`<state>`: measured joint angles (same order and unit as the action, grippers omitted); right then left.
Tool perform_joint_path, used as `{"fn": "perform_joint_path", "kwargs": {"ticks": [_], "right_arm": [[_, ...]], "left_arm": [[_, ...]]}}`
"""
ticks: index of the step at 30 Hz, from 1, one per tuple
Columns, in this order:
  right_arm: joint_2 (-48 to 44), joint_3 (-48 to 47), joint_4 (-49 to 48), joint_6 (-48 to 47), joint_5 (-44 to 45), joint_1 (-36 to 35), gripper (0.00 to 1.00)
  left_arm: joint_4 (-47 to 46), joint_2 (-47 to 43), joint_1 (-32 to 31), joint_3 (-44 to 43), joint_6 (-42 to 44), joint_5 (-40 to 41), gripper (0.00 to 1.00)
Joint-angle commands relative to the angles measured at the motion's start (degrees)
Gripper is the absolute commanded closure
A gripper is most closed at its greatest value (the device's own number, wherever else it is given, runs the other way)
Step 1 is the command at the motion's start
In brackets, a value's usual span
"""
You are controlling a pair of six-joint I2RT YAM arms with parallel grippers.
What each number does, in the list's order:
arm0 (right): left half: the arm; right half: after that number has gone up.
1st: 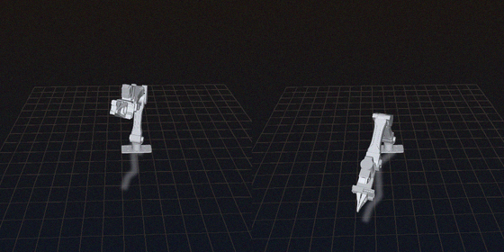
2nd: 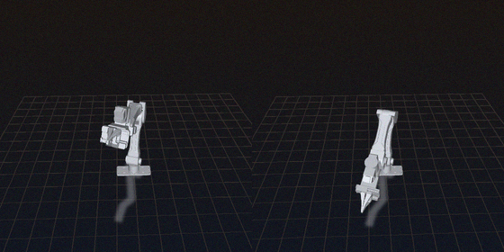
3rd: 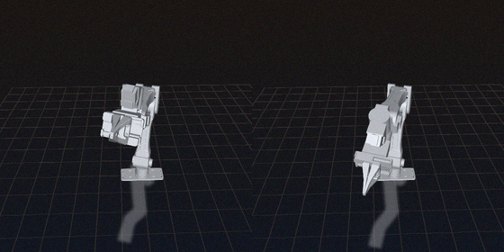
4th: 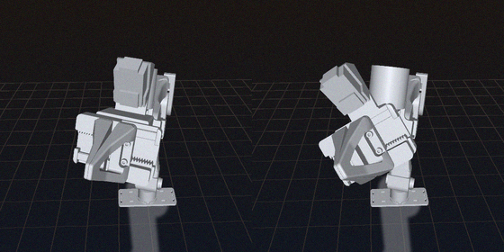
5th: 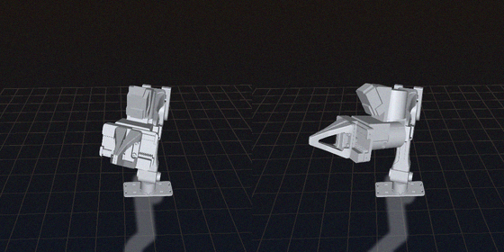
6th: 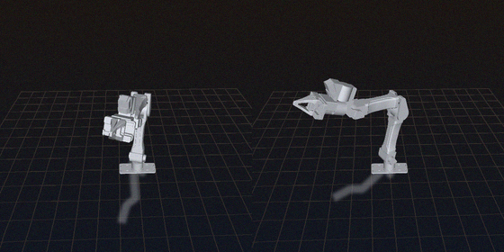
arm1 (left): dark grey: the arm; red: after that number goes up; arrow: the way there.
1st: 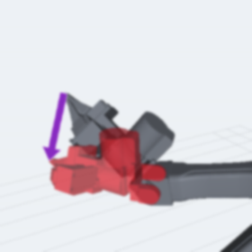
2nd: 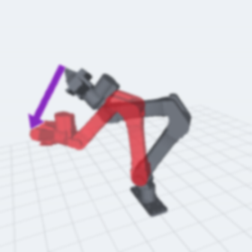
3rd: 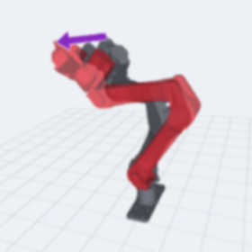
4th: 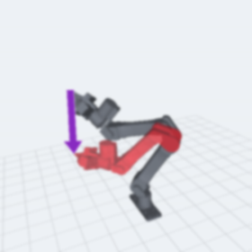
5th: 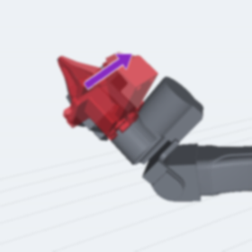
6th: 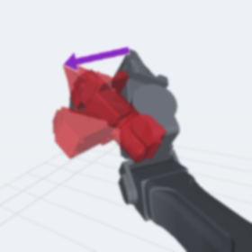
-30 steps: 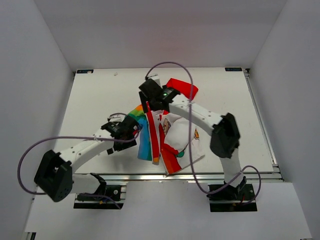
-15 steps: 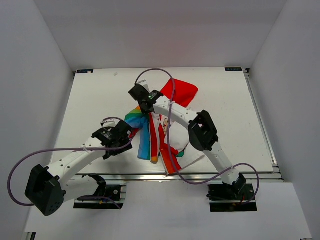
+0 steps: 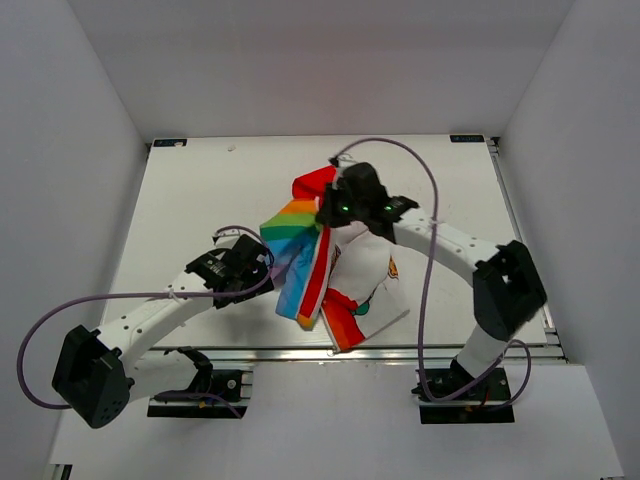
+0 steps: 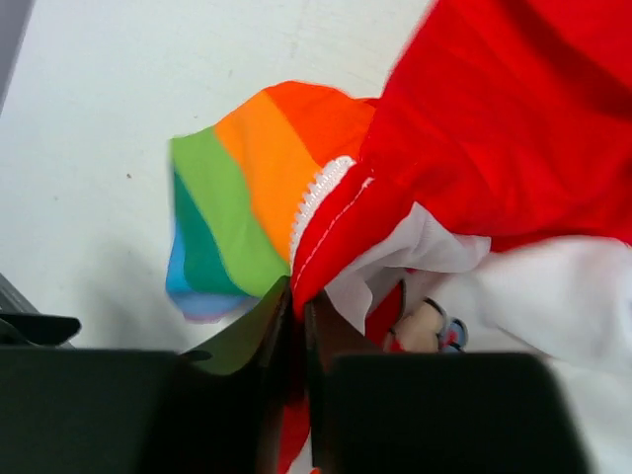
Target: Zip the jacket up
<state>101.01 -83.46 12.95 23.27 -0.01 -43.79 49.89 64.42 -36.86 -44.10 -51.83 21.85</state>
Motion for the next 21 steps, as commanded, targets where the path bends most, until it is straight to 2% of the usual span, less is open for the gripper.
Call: {"fn": "perform_joint_path", "kwargs": {"ticks": [1, 4, 5, 6, 8, 10, 11, 12, 16, 21], "right_arm": [[-6.0, 19.0, -17.8, 3.5, -15.2, 6.9, 0.82], [-8.5, 25.5, -14.6, 0.6, -12.4, 9.3, 0.71], [-9.3, 25.5, -13.0, -0.8, -8.4, 9.4, 0.57], [-9.7, 25.0, -9.9, -2.2, -6.3, 9.4, 0.49], [-10.7, 22.5, -4.2, -4.5, -3.4, 9.5, 0.45], [-13.4, 21.1, -2.1, -5.9, -0.3, 8.9, 0.33], [-15.2, 20.2, -1.0, -6.2, 3.3, 8.6, 0.14], [-15.9, 19.7, -0.1, -6.2, 4.8, 8.3, 0.11], [-17.1, 17.1, 4.4, -5.7, 13.7, 5.0, 0.11], [-9.8, 8.8, 12.0, -3.6, 30.0, -1.6, 0.11]], "left_arm": [[-2.0, -0.1, 0.2, -1.7, 1.3, -1.5, 0.02], [-2.3, 0.7, 0.1, -1.4, 1.3, -2.1, 0.02], [-2.7, 1.3, 0.1, -1.4, 1.5, -2.2, 0.02], [-3.0, 1.7, 0.1, -1.4, 1.6, -2.6, 0.02], [-3.7, 2.7, 0.1, -1.5, 2.0, -3.6, 0.02], [-4.3, 3.3, 0.1, -1.7, 2.3, -4.6, 0.02], [-5.1, 3.8, 0.1, -1.7, 2.8, -5.1, 0.02], [-5.7, 4.0, 0.1, -1.8, 3.1, -5.5, 0.02], [-9.7, 4.6, 0.0, -1.4, 5.5, -8.7, 0.02], [-16.7, 7.1, 0.0, -1.8, 9.5, -11.9, 0.02]]}}
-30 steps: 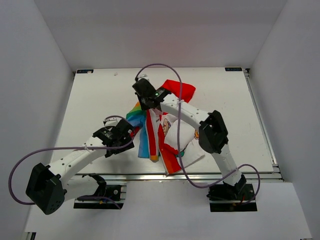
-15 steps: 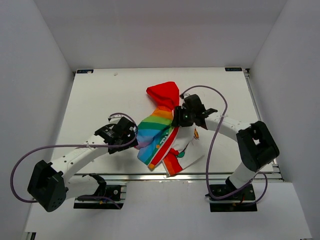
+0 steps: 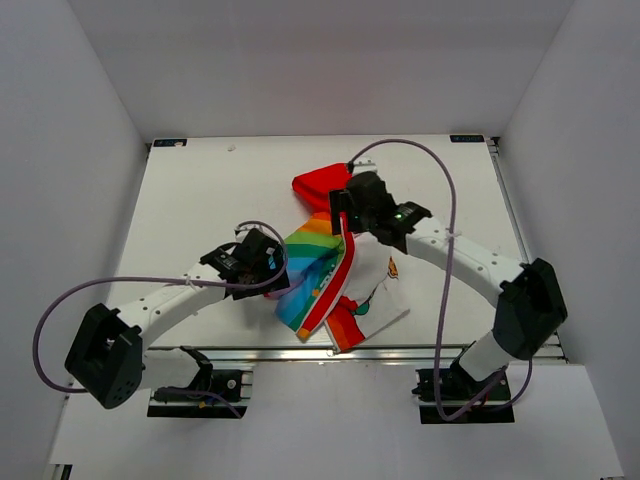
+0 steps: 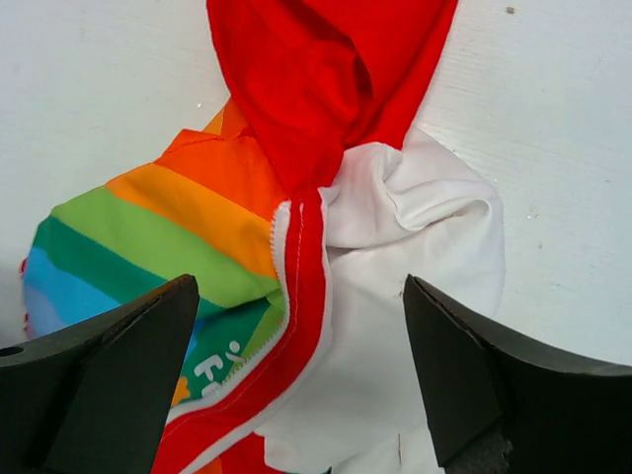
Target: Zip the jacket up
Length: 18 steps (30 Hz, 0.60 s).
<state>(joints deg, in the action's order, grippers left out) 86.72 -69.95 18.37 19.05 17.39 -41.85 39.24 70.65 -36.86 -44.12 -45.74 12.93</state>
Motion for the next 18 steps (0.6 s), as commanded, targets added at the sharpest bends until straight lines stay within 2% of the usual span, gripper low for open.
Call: {"fn": "perform_joint_path", "kwargs": {"ticks": [1, 4, 7, 10, 13, 15, 16, 18], "right_arm": [[6.0, -6.4, 7.3, 1.2, 14.4, -4.1, 0.11], [13.9, -14.6, 11.5, 5.3, 18.5, -4.6, 0.11], [20.0, -22.8, 16.7, 9.3, 20.5, -4.6, 0.16], [24.7, -29.4, 24.0, 13.4, 23.2, -4.6, 0.24], [26.0, -30.5, 27.5, 15.6, 24.3, -4.6, 0.35], [25.4, -29.2, 27.6, 16.1, 24.4, -4.6, 0.45], [24.8, -27.4, 27.2, 16.1, 24.5, -4.6, 0.56], [24.0, -25.9, 26.9, 16.4, 24.8, -4.6, 0.62]], "left_arm": [[-7.0, 2.0, 0.1, -2.3, 4.0, -3.3, 0.02], [-12.7, 4.8, 0.0, -4.8, 7.1, -3.6, 0.02], [-18.4, 8.5, 0.0, -6.0, 10.4, -3.9, 0.02], [-20.4, 13.4, 0.1, -8.1, 12.5, -5.0, 0.02], [-21.1, 17.3, 0.1, -9.7, 13.6, -5.2, 0.02], [-20.7, 20.8, 0.1, -10.7, 13.7, -5.4, 0.10], [-20.2, 21.7, 0.1, -11.8, 13.3, -4.5, 0.29], [-19.5, 23.9, 0.1, -12.9, 12.9, -2.9, 0.48]]}}
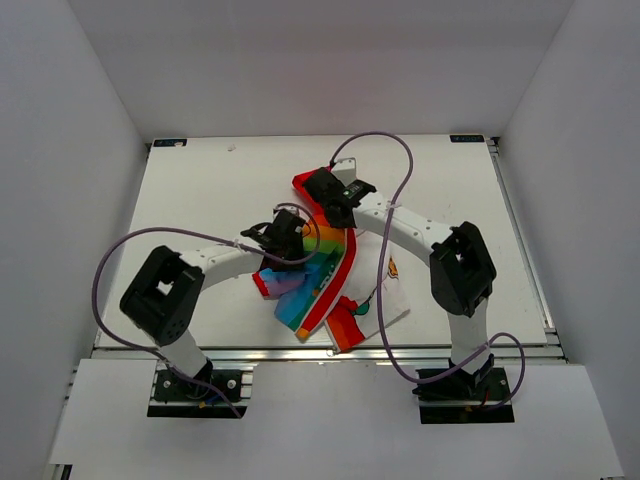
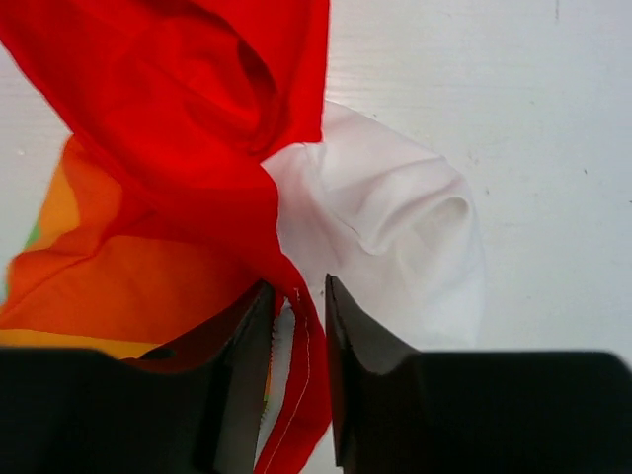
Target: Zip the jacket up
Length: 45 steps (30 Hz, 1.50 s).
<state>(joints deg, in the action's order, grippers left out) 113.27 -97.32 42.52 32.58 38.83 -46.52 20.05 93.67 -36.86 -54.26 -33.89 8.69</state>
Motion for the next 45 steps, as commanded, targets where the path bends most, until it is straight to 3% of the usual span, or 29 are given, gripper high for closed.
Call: {"fn": "perform_joint_path", "kwargs": {"ticks": [1, 2, 3, 4, 5, 9, 15, 19, 27, 29, 30, 31, 34, 35, 36, 38, 39, 40, 42, 44, 45], "right_arm": [[-3.1, 2.0, 2.7, 2.6, 3.5, 0.1, 0.69], [-3.3, 2.8, 2.7, 2.3, 3.6, 0.1, 0.72], [-3.6, 3.2, 2.7, 2.1, 3.8, 0.1, 0.75], [-3.8, 3.4, 2.6, 1.6, 4.0, 0.1, 0.91], [-3.9, 3.9, 1.4, 0.0, 3.8, 0.1, 1.00], [-6.0, 5.5, -8.7, -10.0, -6.1, 0.1, 1.00], [-15.7, 12.1, -29.3, -18.9, -30.8, 1.8, 1.00], [-21.6, 19.1, -40.6, -19.2, -44.9, 5.1, 1.00], [-21.0, 26.6, -37.7, -21.0, -42.3, 11.9, 1.00], [-19.4, 26.0, -35.0, -21.5, -38.1, 14.2, 1.00], [-17.8, 25.0, -33.7, -21.8, -36.2, 14.8, 0.93], [-17.0, 23.9, -31.8, -22.1, -34.4, 15.1, 0.69], [-17.0, 20.3, -26.8, -23.6, -35.4, 15.0, 0.37], [-17.8, 20.5, -26.8, -23.8, -36.2, 14.7, 0.17], [-19.9, 21.5, -26.8, -23.8, -36.7, 14.3, 0.11], [-22.6, 23.1, -27.0, -23.6, -36.5, 13.2, 0.11], [-25.4, 24.8, -25.9, -22.7, -36.0, 12.9, 0.11], [-26.8, 25.9, -25.4, -22.3, -35.8, 12.0, 0.11], [-31.8, 31.1, -24.2, -20.7, -35.8, 11.0, 0.11], [-34.9, 35.4, -23.9, -19.6, -36.3, 9.3, 0.11], [-37.5, 37.7, -23.6, -19.1, -37.2, 8.5, 0.11]], "left_arm": [[0.5, 1.3, 0.1, -4.1, 0.9, 3.8, 0.61], [1.5, 1.7, 0.1, -5.1, 0.6, 5.8, 0.97], [2.6, 2.3, 0.3, -6.1, 0.2, 7.7, 1.00], [5.2, 2.2, 0.3, -7.3, -0.3, 9.5, 1.00], [6.0, 1.9, 0.3, -8.9, -0.6, 13.0, 1.00], [7.3, -5.9, 0.5, -8.5, -2.4, 20.6, 1.00], [15.7, -14.6, 3.3, -7.0, -10.8, 33.0, 1.00], [20.8, -15.8, 8.5, -6.1, -15.0, 32.4, 1.00], [20.8, -9.3, 17.1, -7.3, -16.2, 31.3, 1.00], [20.9, -7.5, 17.9, -8.9, -15.6, 30.4, 1.00], [20.6, -6.2, 17.9, -9.3, -15.4, 30.5, 1.00], [21.1, -5.6, 17.9, -9.8, -14.9, 30.2, 1.00], [22.5, -4.3, 18.0, -11.7, -15.2, 29.6, 1.00], [22.8, -4.2, 18.0, -12.8, -15.3, 29.5, 1.00], [23.7, -4.1, 18.1, -13.2, -15.4, 29.5, 0.86], [24.3, -4.5, 18.1, -14.5, -15.4, 29.5, 0.66], [25.5, -4.6, 18.1, -15.1, -15.6, 29.1, 0.40], [26.4, -5.2, 18.1, -15.7, -15.9, 28.6, 0.29], [28.1, -6.0, 18.1, -16.7, -16.1, 25.4, 0.13], [28.4, -8.5, 18.1, -16.3, -16.2, 22.3, 0.07], [27.5, -9.7, 18.1, -14.7, -15.5, 17.0, 0.05]]}}
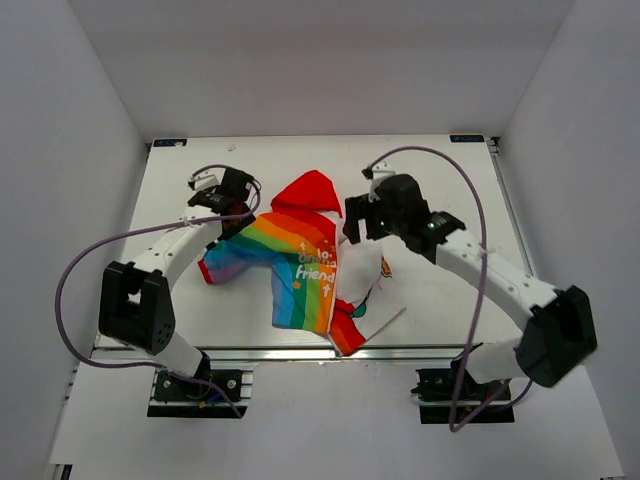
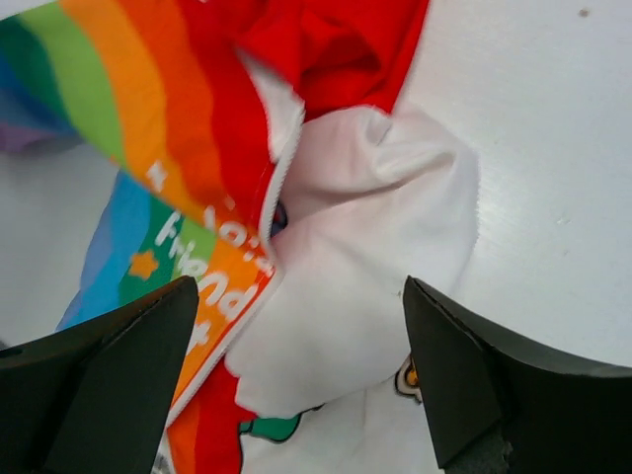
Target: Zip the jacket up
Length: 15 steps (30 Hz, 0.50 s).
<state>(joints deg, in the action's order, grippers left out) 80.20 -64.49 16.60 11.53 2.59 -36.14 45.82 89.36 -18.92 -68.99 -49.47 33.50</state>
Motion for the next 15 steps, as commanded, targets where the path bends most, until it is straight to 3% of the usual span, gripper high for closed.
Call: {"fn": "perform_joint_path", "kwargs": {"ticks": [1, 4, 7, 11, 15], "right_arm": [[-5.4, 9.4, 2.7, 3.1, -1.5, -3.7, 0.11], [-8.2, 18.5, 2.0, 7.7, -5.9, -7.4, 0.11], [-8.9, 24.3, -2.3, 10.6, -10.8, -11.5, 0.11], [-6.2, 29.9, -8.2, 14.6, -10.9, -12.6, 0.11], [-1.3, 27.5, -7.5, 17.3, -3.9, -12.6, 0.11]], "left_arm": [[0.2, -6.6, 0.1, 1.6, 1.2, -11.3, 0.02], [-9.8, -13.3, -1.6, 11.9, 4.9, -27.3, 0.02], [-20.0, -18.1, -7.7, 22.4, 5.3, -36.5, 0.02], [-28.8, -17.5, -16.2, 28.4, 5.1, -43.0, 0.02], [-38.4, -14.0, -17.4, 32.2, 5.0, -50.5, 0.02]]}}
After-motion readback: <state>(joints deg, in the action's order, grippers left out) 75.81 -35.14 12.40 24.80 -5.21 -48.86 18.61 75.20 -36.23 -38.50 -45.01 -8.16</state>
